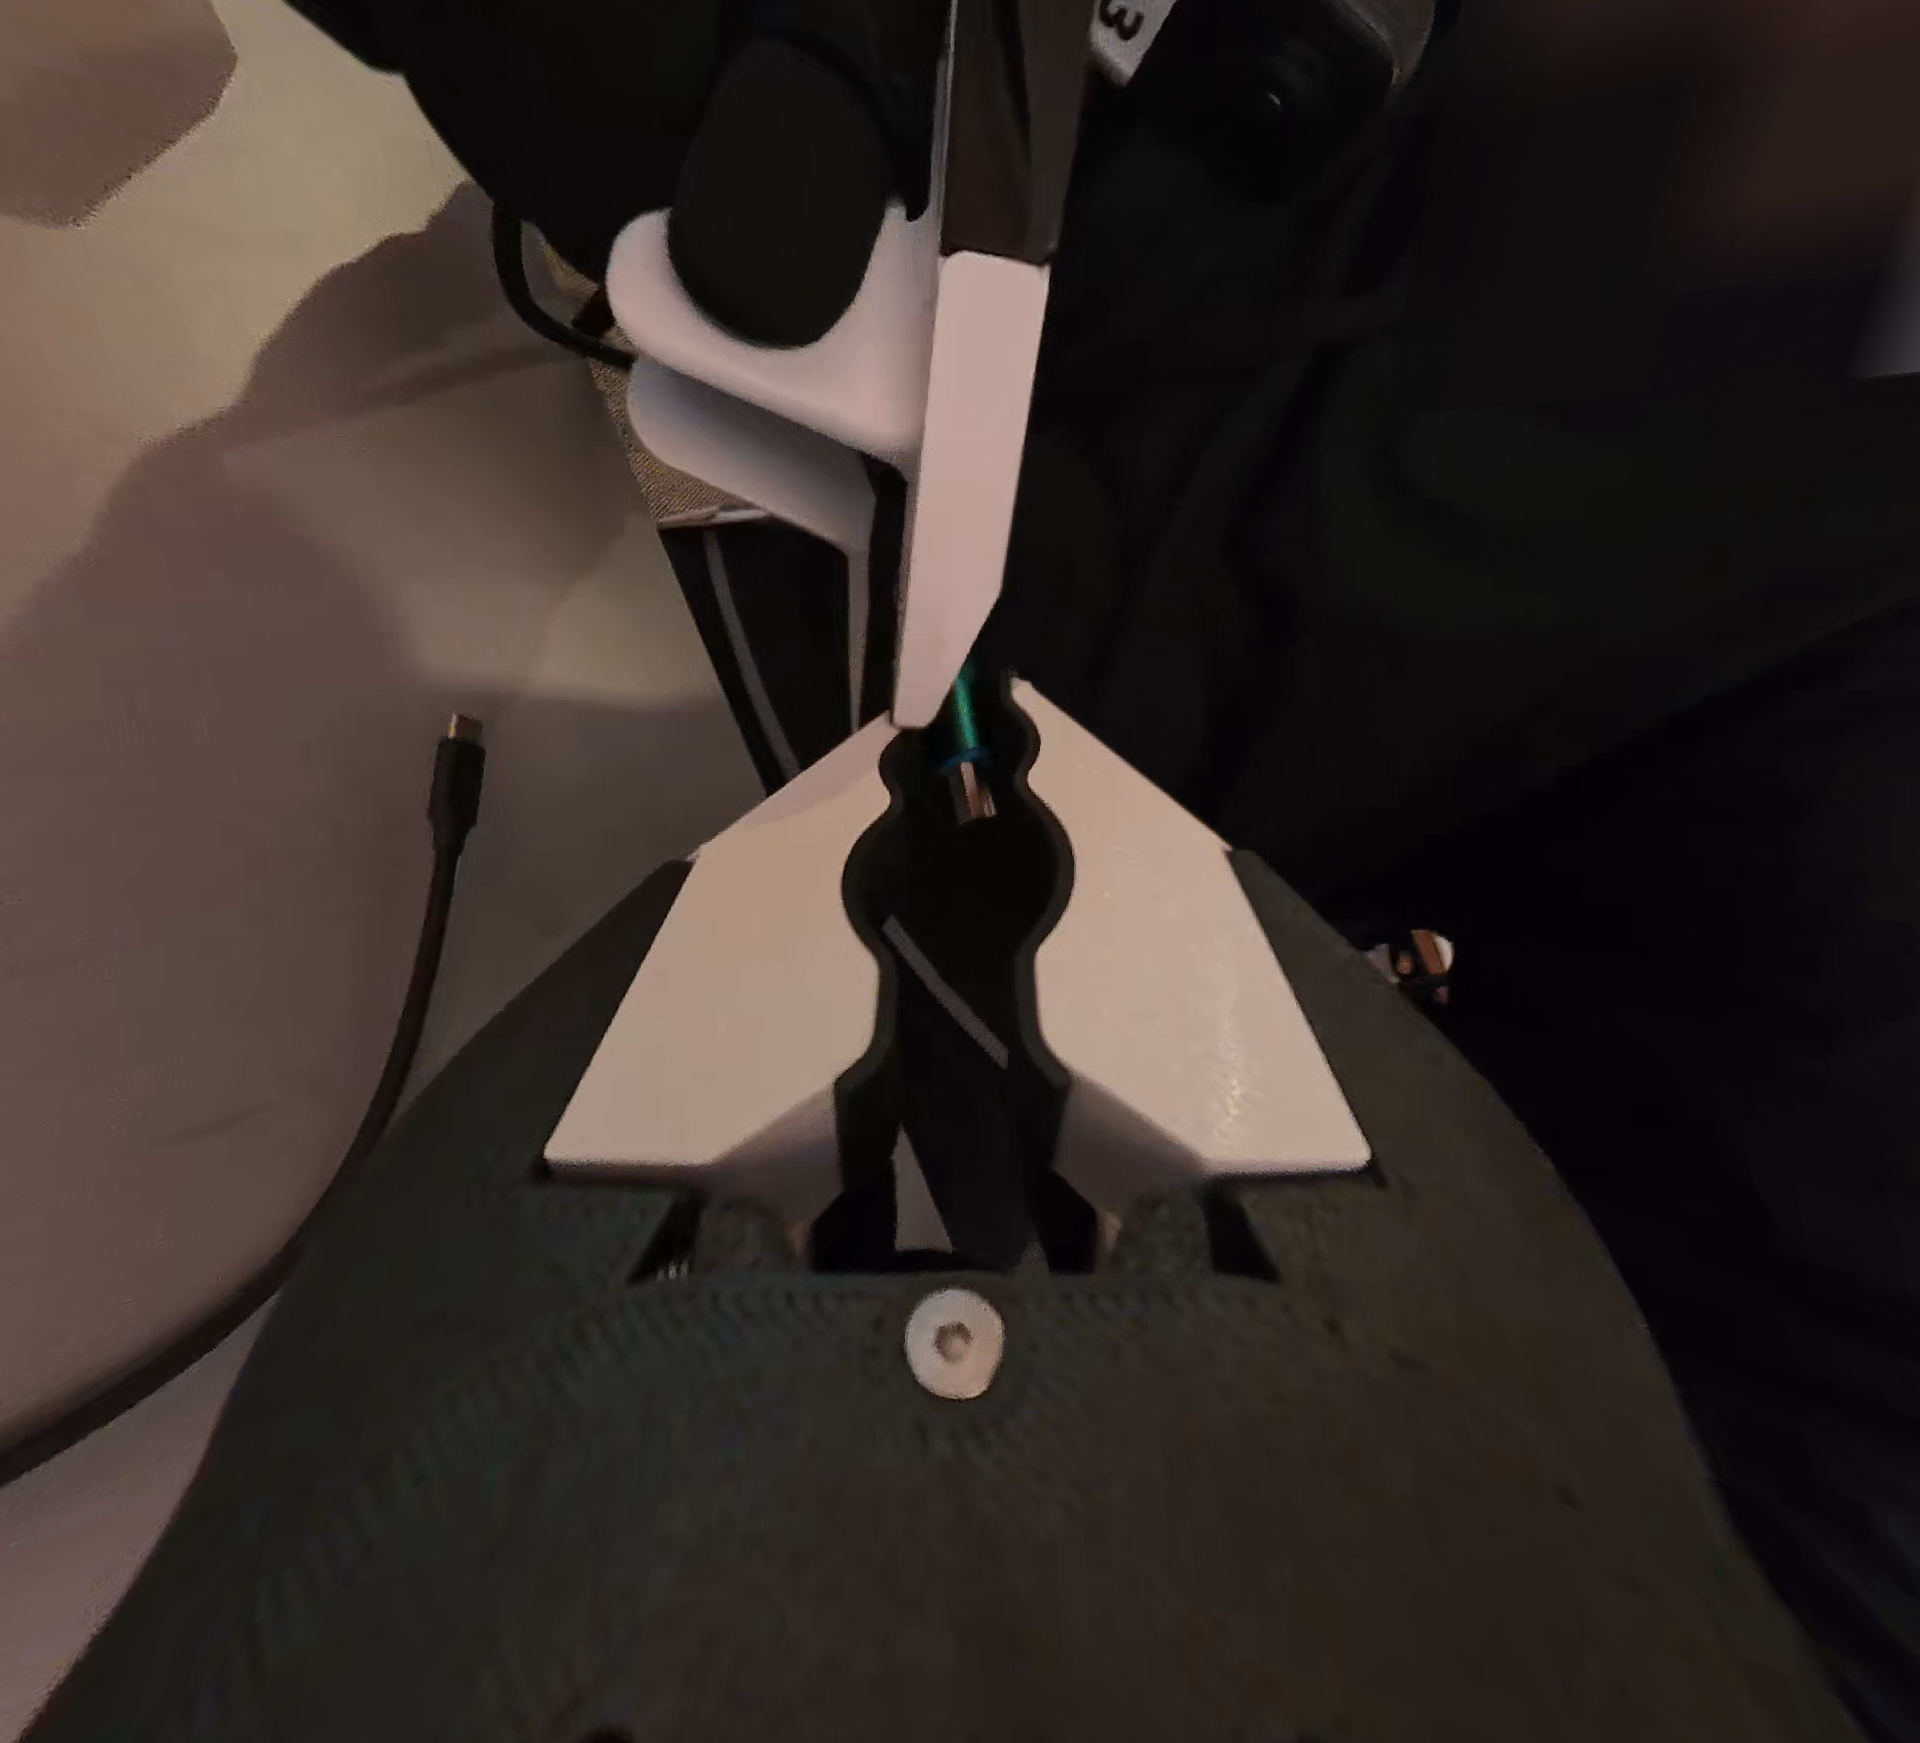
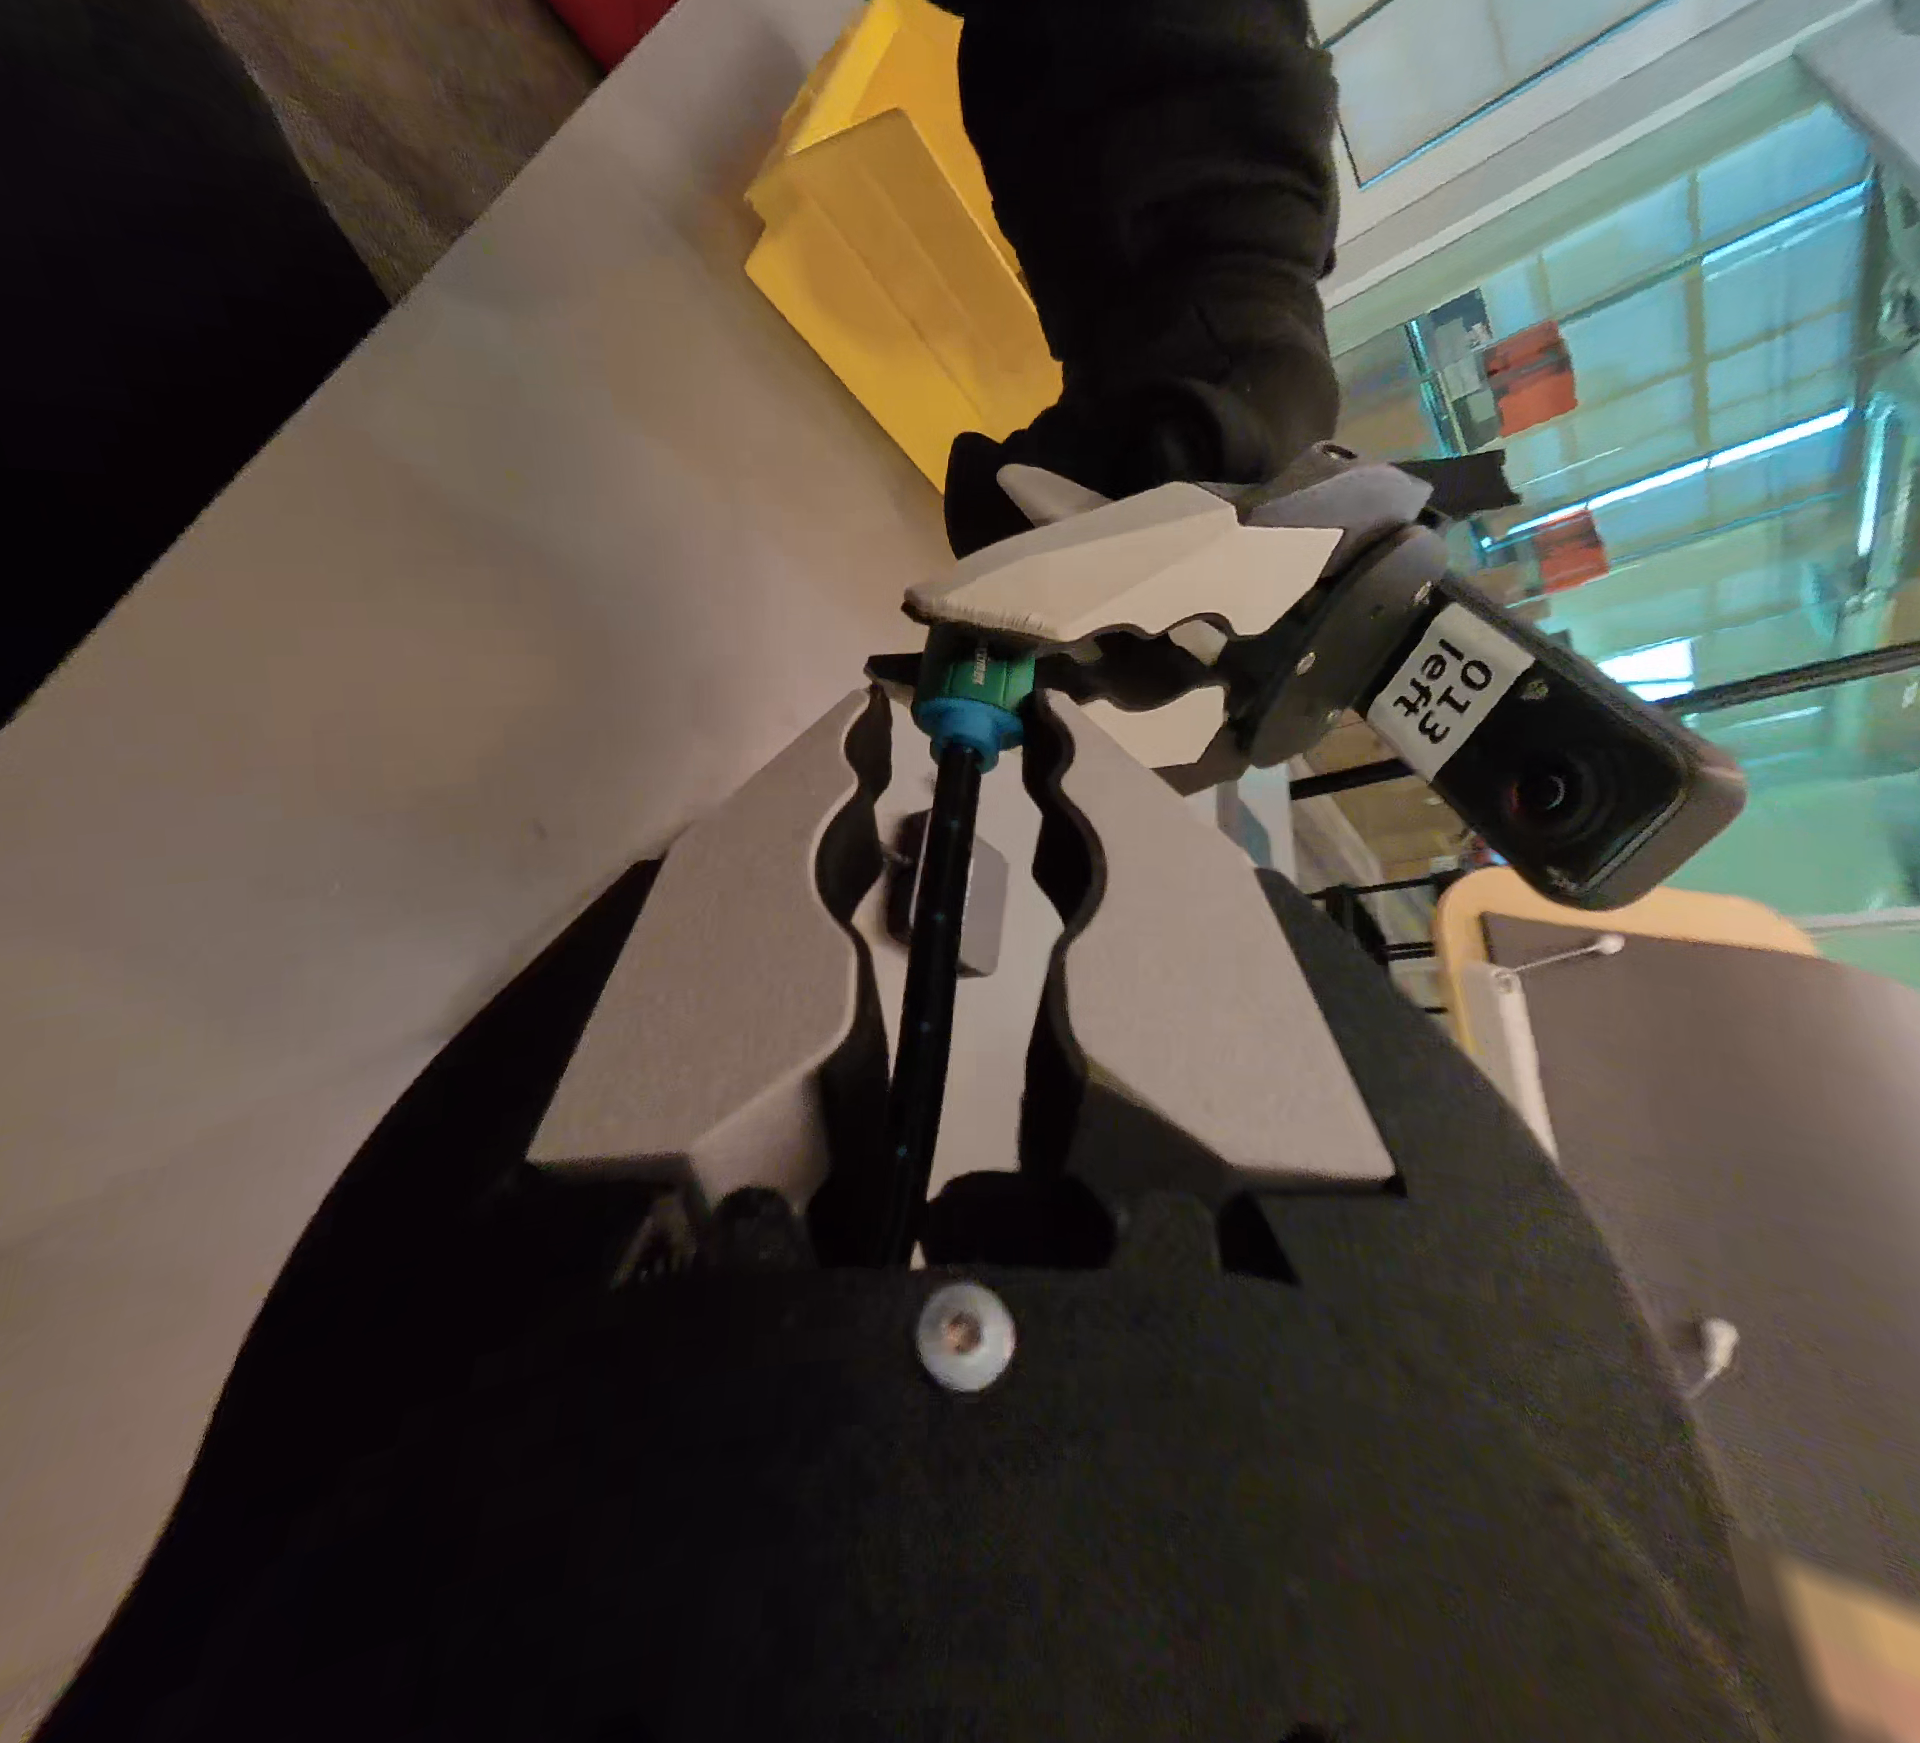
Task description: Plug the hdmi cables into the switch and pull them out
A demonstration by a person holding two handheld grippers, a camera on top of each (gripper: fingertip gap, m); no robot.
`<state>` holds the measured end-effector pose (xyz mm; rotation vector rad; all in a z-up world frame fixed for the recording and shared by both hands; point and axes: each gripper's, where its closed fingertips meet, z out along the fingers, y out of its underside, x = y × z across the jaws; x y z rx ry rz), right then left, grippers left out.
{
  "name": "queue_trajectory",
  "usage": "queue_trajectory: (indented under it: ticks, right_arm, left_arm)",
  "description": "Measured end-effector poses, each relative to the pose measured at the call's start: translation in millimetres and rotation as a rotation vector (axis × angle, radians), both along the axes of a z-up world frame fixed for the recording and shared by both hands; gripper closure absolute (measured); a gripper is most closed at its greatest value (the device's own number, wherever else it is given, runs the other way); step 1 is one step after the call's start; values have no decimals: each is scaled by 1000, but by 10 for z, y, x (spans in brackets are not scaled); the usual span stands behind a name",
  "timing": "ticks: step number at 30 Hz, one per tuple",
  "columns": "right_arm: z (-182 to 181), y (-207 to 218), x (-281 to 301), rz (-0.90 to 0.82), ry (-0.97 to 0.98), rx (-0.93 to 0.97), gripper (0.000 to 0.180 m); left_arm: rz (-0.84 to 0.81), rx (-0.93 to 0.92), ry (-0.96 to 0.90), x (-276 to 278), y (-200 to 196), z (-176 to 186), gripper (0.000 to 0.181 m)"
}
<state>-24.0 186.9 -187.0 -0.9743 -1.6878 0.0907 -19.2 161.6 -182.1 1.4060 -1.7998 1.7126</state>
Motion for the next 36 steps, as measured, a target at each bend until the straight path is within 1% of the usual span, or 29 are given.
queue_trajectory:
  ticks: [2,4,7,8,10,12,13,15,17,18,19,20,21,22,23,25,27,29,31,34,36]
  right_arm:
    - [34,48,60,-28,47,-63,158]
    - [71,134,138,-64,110,-142,163]
    - [90,210,230,-66,189,-272,163]
    - [82,235,248,-72,207,-312,163]
    - [48,288,272,-81,219,-348,163]
    - [7,322,280,-80,225,-410,163]
    - [-5,340,285,-76,233,-445,163]
    - [-35,365,292,-60,249,-536,163]
    - [-73,382,294,-43,256,-616,162]
    - [-91,375,286,-29,256,-660,163]
    - [-116,352,271,-9,249,-717,163]
    - [-131,339,256,8,246,-755,162]
    - [-127,336,239,22,253,-786,162]
    - [-111,316,218,49,262,-833,162]
    - [-86,295,199,78,274,-879,162]
    - [-64,281,168,114,281,-942,162]
    - [-22,292,157,139,298,-993,162]
    - [25,269,129,174,284,-1028,162]
    - [56,283,77,179,253,-1036,162]
    - [185,348,-18,197,241,-1053,161]
    - [267,425,-64,186,217,-1023,160]
  left_arm:
    - [31,-19,2,55,54,42,170]
    - [94,19,-22,122,143,95,168]
    - [203,176,-61,206,293,119,158]
    - [264,258,-50,242,393,68,151]
    - [334,355,-56,254,477,65,151]
    - [399,542,-71,255,574,15,141]
    - [425,641,-103,256,602,25,141]
    - [460,847,-154,260,637,39,133]
    - [467,1169,-193,252,736,18,131]
    - [437,1313,-213,252,744,2,128]
    - [399,1443,-221,256,742,-27,129]
    - [367,1569,-236,275,748,-47,134]
    - [312,1664,-234,287,737,-104,137]
    - [267,1740,-221,291,743,-167,143]
    - [255,1816,-213,300,789,-194,153]
    - [271,1882,-222,317,831,-182,167]
    - [310,1892,-233,307,852,-145,167]
    - [359,1859,-239,279,822,-106,168]
    - [405,1856,-223,218,844,-72,169]
    - [519,1836,-206,114,916,51,170]
    - [578,1819,-186,38,974,129,171]
